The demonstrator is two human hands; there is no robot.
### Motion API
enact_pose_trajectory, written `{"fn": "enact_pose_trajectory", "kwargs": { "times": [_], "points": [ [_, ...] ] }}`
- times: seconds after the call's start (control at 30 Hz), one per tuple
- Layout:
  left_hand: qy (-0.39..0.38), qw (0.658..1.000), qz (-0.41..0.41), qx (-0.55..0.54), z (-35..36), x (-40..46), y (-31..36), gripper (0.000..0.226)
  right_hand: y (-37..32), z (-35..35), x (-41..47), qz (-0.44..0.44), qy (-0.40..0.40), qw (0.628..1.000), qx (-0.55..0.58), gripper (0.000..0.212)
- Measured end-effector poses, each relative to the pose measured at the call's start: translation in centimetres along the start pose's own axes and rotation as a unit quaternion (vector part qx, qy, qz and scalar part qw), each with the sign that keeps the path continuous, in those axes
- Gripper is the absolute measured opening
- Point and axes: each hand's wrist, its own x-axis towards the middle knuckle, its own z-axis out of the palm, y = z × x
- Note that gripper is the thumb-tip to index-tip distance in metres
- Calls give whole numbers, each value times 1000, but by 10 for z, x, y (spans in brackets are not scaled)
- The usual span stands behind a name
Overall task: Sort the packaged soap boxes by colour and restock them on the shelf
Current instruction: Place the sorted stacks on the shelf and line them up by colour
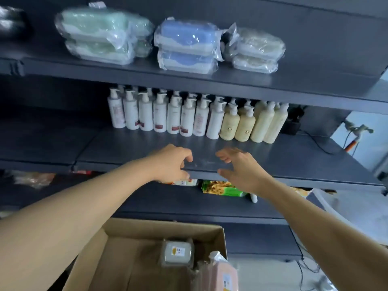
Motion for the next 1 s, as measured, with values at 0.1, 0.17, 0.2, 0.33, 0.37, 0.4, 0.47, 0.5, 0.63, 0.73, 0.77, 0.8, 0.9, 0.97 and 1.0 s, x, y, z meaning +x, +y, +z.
{"fn": "enact_pose_trajectory", "kwargs": {
  "times": [0.1,0.17,0.2,0.33,0.37,0.4,0.47,0.5,0.63,0.73,0.77,0.8,0.9,0.97,1.0],
  "points": [
    [-30,999,-37,-25,40,-1,-31,43,4,48,4,14,-44,999,4,47],
    [-49,997,-61,-25,67,-1,-51,44,9,82,6,25,-79,997,5,49],
    [-61,995,-76,-27,81,-1,-61,44,12,99,6,31,-100,994,9,50],
    [-115,984,-124,-54,142,-2,-99,44,33,171,7,47,-199,979,10,52],
    [-128,982,-131,-56,158,-1,-108,44,39,189,7,48,-222,974,6,52],
    [-139,979,-140,-58,174,0,-116,43,45,208,7,49,-244,969,-1,52],
    [-158,972,-161,-67,208,2,-130,44,57,244,8,51,-283,958,-25,53],
    [-166,968,-171,-75,226,3,-136,45,63,262,9,52,-300,952,-35,55],
    [-182,955,-211,-106,293,11,-155,48,90,331,13,46,-349,935,-51,64],
    [-177,948,-227,-136,337,21,-167,50,108,377,19,23,-362,928,-83,81],
    [-176,946,-230,-145,349,24,-170,51,113,392,21,9,-369,924,-97,88],
    [-175,945,-232,-150,360,27,-173,51,118,406,22,-6,-376,919,-116,94],
    [-168,946,-230,-154,388,34,-182,53,130,442,27,-56,-381,902,-194,103],
    [-161,947,-222,-167,402,38,-188,53,135,457,30,-90,-368,894,-240,109],
    [-159,946,-218,-179,409,40,-190,54,137,463,31,-105,-361,889,-260,112]
  ]
}}
